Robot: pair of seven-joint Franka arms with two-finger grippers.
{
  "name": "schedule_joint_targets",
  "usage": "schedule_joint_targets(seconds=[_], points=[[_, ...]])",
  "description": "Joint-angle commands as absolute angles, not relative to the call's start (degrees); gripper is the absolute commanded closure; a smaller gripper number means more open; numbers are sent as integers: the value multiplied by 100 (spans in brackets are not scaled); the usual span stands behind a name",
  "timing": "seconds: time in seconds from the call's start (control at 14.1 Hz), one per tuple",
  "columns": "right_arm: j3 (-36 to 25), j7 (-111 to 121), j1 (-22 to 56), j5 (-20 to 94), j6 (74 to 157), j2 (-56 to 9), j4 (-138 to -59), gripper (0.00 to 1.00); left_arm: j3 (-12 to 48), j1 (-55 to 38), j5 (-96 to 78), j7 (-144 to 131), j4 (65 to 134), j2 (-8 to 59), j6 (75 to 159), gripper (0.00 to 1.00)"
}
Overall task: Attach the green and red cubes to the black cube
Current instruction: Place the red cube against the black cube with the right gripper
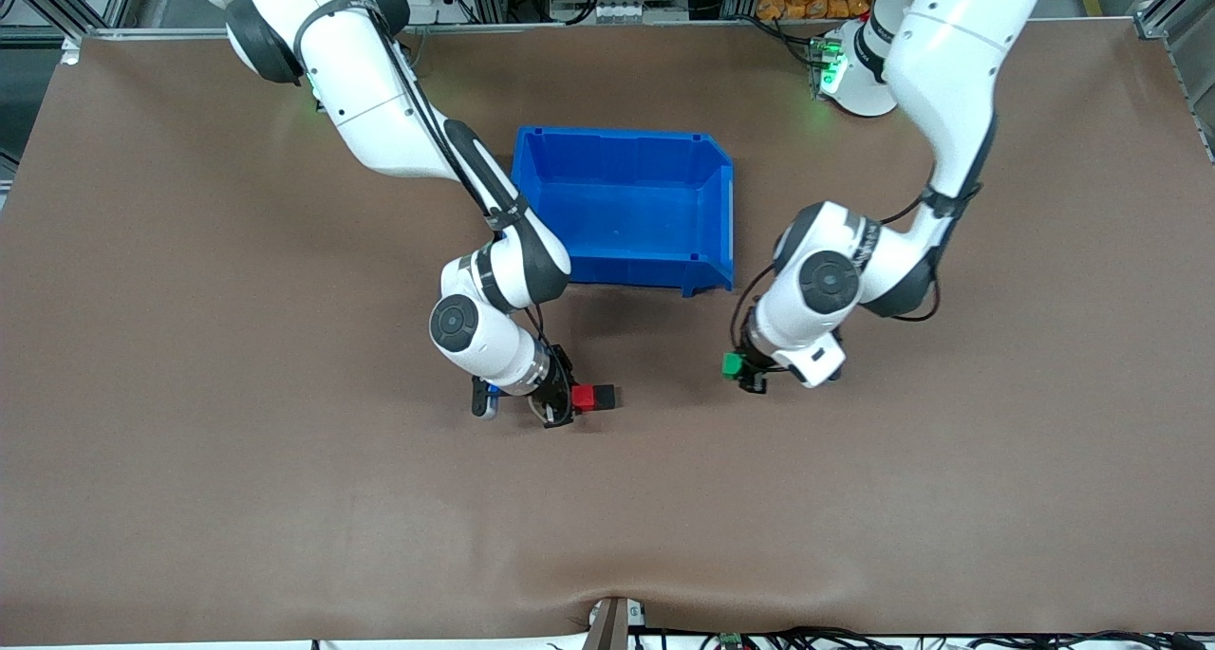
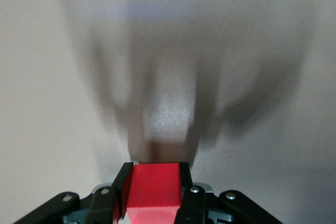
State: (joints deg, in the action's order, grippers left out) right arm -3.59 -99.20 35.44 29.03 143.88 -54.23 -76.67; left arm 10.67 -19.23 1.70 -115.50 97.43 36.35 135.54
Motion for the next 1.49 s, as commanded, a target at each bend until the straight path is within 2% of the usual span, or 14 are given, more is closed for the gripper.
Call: schedule_joint_targets(seconds=[0.0,0.07,0.14,0.5,0.64,0.85,1.06,1.42], points=[[-422,-10186,3682,2997,14466,-5581,-7462,70,1037,-2056,-148,-11820,9264,4059,13430,100],[-422,-10213,3691,2971,14458,-5581,-7462,30,1028,-2144,-280,-11908,9177,4139,13464,100],[-431,-10213,3683,2962,14406,-5555,-7462,0,1028,-2197,-394,-12005,9063,4218,13465,100],[-693,-10090,3402,2672,14309,-5205,-7374,0,1028,-2372,-685,-12287,8755,4473,13517,100],[-869,-9758,3279,2200,14222,-4985,-7435,0,1028,-2426,-773,-12383,8527,4666,13622,100],[-1229,-9607,3217,1488,13265,-4773,-7392,0,1020,-2496,-773,-12446,8280,4877,13807,100],[-1459,-8714,3060,1397,12519,-4256,-7392,0,1020,-2496,-738,-12331,8218,4931,13808,100],[-1477,-6395,2058,1433,10613,-3359,-7392,0,940,-2610,-712,-12085,8104,4931,13816,100]])
